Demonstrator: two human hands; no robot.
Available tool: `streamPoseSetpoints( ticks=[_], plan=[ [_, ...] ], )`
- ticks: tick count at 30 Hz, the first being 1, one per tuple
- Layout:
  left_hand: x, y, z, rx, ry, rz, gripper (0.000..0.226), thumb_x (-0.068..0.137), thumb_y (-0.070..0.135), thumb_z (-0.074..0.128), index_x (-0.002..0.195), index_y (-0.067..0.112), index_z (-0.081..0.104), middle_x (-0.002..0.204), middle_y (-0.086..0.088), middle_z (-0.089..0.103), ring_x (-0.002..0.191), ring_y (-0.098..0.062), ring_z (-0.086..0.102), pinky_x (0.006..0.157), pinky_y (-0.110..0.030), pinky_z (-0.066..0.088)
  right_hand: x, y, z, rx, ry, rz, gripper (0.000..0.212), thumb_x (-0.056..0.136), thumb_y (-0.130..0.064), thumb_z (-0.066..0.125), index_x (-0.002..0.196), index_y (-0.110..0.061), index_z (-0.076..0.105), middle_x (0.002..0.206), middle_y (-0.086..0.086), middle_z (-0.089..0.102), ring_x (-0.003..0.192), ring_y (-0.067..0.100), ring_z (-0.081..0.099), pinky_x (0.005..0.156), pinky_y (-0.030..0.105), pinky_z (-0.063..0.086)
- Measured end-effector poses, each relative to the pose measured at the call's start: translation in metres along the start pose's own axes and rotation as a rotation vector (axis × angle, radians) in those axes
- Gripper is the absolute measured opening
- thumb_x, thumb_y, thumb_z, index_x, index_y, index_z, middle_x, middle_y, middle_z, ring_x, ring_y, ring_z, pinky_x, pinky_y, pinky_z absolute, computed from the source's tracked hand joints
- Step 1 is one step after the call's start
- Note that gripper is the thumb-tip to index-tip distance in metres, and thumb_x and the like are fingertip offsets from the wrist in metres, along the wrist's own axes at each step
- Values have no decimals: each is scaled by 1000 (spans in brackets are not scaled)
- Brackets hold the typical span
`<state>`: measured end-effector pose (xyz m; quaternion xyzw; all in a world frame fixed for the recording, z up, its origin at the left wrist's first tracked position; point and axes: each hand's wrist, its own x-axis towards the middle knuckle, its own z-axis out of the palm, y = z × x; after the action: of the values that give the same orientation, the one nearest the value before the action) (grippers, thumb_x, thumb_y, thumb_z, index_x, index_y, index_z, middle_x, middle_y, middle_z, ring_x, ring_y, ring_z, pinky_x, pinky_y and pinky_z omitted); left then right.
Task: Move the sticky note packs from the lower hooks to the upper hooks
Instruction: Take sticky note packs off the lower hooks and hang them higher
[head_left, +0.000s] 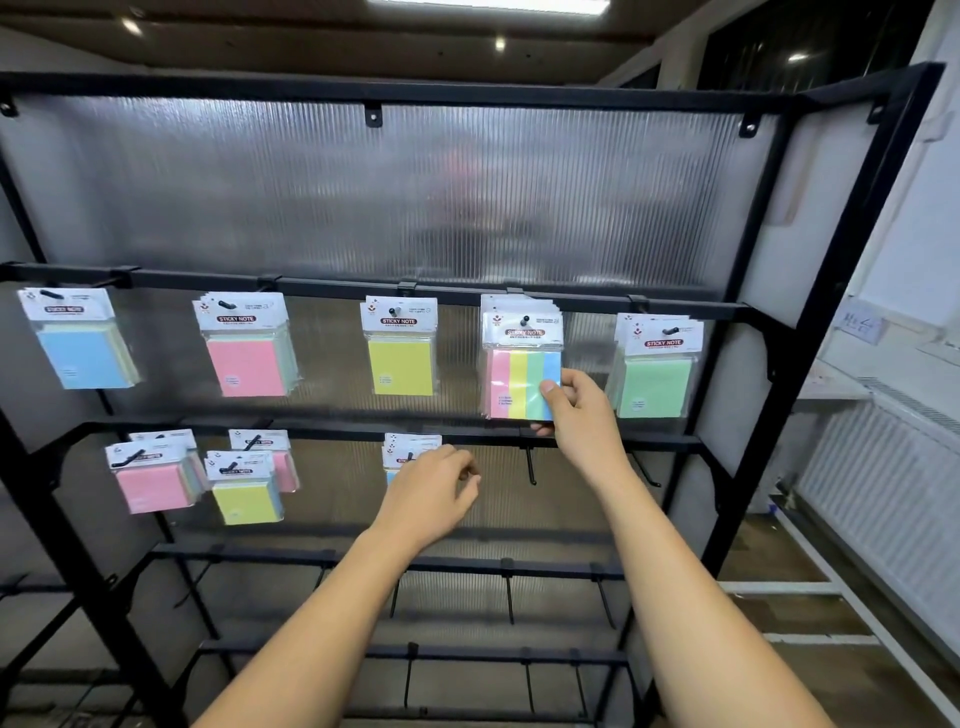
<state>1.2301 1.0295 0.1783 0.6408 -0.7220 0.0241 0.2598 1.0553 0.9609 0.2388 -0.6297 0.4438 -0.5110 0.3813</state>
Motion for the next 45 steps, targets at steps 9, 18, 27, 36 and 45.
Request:
streamPoseSetpoints(
  ticks=[9, 18, 27, 36, 45],
  plan=[
    [-3, -5, 6, -10, 2, -11, 21, 96, 34, 48, 108, 24, 62, 106, 9, 61, 99, -12, 56, 81, -29, 47, 7, 6, 9, -89, 60, 27, 20, 102, -26, 47, 109, -9, 55, 94, 7, 68, 58, 15, 64, 63, 37, 55],
    [-23, -25, 19, 38, -27, -74, 20, 95, 34, 47, 103, 23, 61, 103, 9, 62, 94, -15, 58, 75, -31, 47, -10, 39, 26, -189, 34, 23, 19, 99, -28, 53, 96, -12, 61, 72, -2, 69, 63, 10, 61, 67, 30, 52],
    [-49, -67, 25, 131, -53, -185, 20, 94, 32, 48, 104, 22, 62, 101, 5, 63, 95, -21, 59, 76, -34, 44, -53, 90, 68, -498, -274, 108, 13, 95, -21, 58, 93, -15, 69, 78, -3, 68, 76, 9, 61, 70, 21, 44],
    [-50, -119, 28, 163, -103, -229, 20, 94, 33, 48, 101, 19, 62, 99, 1, 62, 94, -23, 60, 77, -36, 47, -45, 103, 117, -554, -307, 192, 15, 94, -29, 63, 93, -14, 66, 83, -2, 66, 79, 12, 59, 71, 24, 42],
    [-25, -164, 40, 114, -131, -200, 19, 94, 33, 49, 100, 21, 63, 98, 3, 62, 91, -20, 60, 76, -36, 49, -12, 118, 159, -561, -224, 303, 38, 84, -35, 74, 110, -10, 59, 107, 5, 64, 93, 19, 59, 76, 29, 45]
  ],
)
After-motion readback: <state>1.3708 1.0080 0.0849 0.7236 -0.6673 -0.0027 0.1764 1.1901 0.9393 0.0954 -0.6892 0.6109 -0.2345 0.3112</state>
